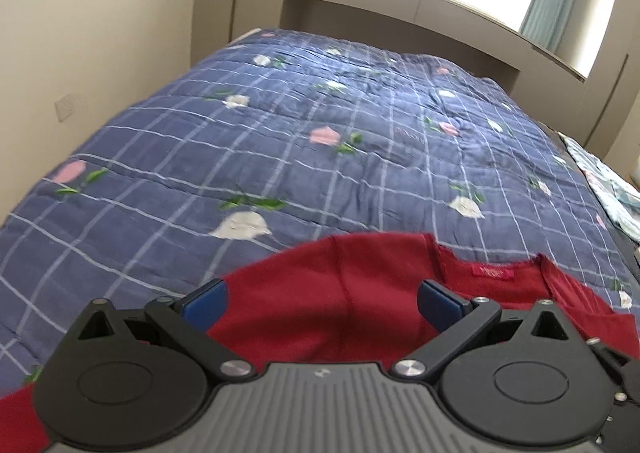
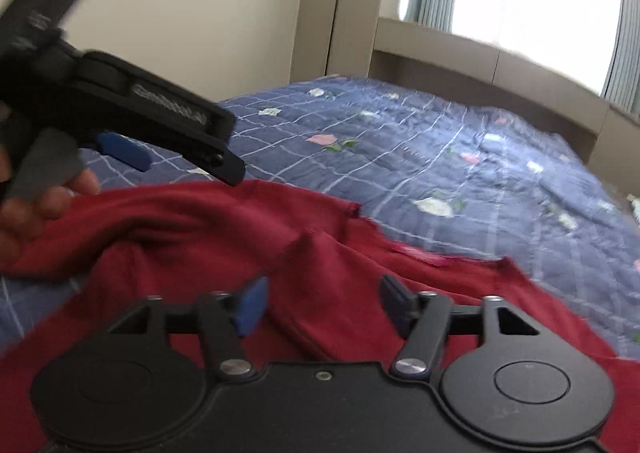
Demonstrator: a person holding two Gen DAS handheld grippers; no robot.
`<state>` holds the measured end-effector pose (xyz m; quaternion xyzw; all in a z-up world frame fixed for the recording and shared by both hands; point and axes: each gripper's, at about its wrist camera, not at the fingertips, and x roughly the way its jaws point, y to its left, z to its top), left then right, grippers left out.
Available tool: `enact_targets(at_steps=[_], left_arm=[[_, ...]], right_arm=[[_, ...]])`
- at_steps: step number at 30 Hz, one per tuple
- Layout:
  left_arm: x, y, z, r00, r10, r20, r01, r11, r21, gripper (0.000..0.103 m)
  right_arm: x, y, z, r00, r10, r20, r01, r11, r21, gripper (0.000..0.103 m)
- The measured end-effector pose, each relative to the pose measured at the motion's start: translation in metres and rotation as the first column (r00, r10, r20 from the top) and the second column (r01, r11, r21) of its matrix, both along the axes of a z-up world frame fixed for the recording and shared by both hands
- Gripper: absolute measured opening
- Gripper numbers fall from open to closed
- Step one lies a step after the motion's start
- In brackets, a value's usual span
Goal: Fold small clothes
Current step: 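Carry the held sleeve across the sweater body with the right gripper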
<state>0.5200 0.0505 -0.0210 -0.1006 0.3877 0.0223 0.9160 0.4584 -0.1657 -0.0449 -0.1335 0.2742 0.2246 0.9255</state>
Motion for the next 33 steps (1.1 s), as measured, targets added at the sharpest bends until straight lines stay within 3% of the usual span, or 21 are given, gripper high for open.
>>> enact_targets(at_steps=[3, 6, 11, 15, 17, 23, 26, 30, 33], left_arm=[[0.0, -0.017, -0.008, 0.999, -0.047, 0.01, 0.047, 0.999, -0.003, 0.103], [0.0, -0.038, -0.019, 0.994, -0.107, 0.021, 0.107, 0.994, 0.008, 0.103], [0.003, -0.072, -0.044, 0.992, -0.126, 0.017, 0.124, 0.988, 0.096, 0.103], [0.003, -0.082, -0.064, 0.997, -0.075, -0.007, 0.075, 0.984, 0.164, 0.103], [-0.002, -0.084, -0.069, 0.997, -0.075, 0.016, 0.07, 0.98, 0.185, 0.103], [-0.011, -0.086, -0.077, 0.995, -0.066, 0.071, 0.049, 0.975, 0.216, 0.103], [-0.012, -0.087, -0.077, 0.995, -0.066, 0.081, 0.047, 0.975, 0.218, 0.103], [-0.014, -0.088, -0.079, 0.993, -0.066, 0.095, 0.043, 0.973, 0.226, 0.103], [-0.014, -0.088, -0.079, 0.993, -0.067, 0.098, 0.043, 0.973, 0.226, 0.103]], right_arm=[[-0.015, -0.038, 0.006, 0.997, -0.046, 0.065, 0.048, 0.998, -0.035, 0.086], [-0.019, -0.081, 0.007, 0.979, -0.152, 0.136, 0.165, 0.982, -0.094, 0.092], [-0.007, -0.151, -0.007, 0.888, -0.389, 0.243, 0.436, 0.881, -0.184, 0.096], [0.012, -0.204, -0.028, 0.807, -0.55, 0.213, 0.587, 0.787, -0.191, 0.095], [0.015, -0.222, -0.039, 0.778, -0.596, 0.199, 0.627, 0.751, -0.207, 0.095], [0.014, -0.243, -0.047, 0.727, -0.65, 0.22, 0.686, 0.698, -0.205, 0.095], [-0.011, -0.24, -0.036, 0.758, -0.618, 0.207, 0.648, 0.748, -0.14, 0.097], [-0.064, -0.216, -0.022, 0.861, -0.481, 0.164, 0.496, 0.866, -0.062, 0.102], [-0.089, -0.191, -0.025, 0.908, -0.384, 0.166, 0.402, 0.911, -0.094, 0.102]])
